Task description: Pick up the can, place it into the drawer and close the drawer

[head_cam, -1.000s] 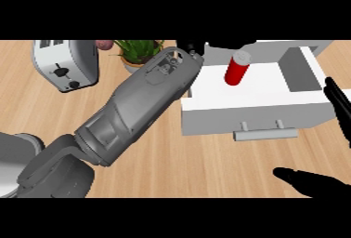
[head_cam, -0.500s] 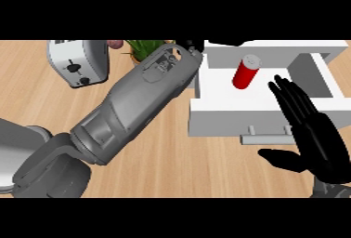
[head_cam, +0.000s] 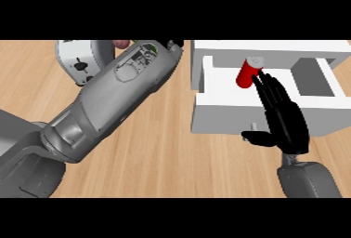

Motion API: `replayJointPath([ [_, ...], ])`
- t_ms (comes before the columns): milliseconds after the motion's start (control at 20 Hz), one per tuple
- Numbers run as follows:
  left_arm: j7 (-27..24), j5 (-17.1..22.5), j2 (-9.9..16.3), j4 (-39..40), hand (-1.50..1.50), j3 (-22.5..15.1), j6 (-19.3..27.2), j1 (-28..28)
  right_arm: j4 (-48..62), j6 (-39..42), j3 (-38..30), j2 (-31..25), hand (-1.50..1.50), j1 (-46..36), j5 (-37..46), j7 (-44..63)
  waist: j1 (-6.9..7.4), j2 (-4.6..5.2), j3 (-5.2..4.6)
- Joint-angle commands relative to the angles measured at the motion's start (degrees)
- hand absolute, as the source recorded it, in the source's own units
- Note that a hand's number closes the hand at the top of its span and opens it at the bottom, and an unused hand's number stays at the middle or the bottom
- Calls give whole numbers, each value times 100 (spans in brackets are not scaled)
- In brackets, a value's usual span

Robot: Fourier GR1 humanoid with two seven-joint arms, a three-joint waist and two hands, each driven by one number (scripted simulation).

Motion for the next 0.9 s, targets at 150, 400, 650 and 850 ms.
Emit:
replayJointPath([
  [150, 693, -205, 674, -962, -150, -32, -33, 273, 1819, -706, -375, 110, -150, -867, 174, -261, 93, 38, 31],
  [400, 890, -278, 1174, -1381, -150, 8, -260, 646, 2626, -1232, -481, 141, -150, -1207, 465, -368, 78, 61, 31],
  [650, 1132, -402, 1385, -2138, -150, -165, -106, 1118, 3513, -1797, -762, 108, -150, -1738, 673, -368, 199, 58, 33],
  [850, 1334, -458, 1636, -2640, -150, -204, -102, 1389, 4187, -2228, -1117, 34, -150, -2314, 581, -440, 289, 76, 37],
])
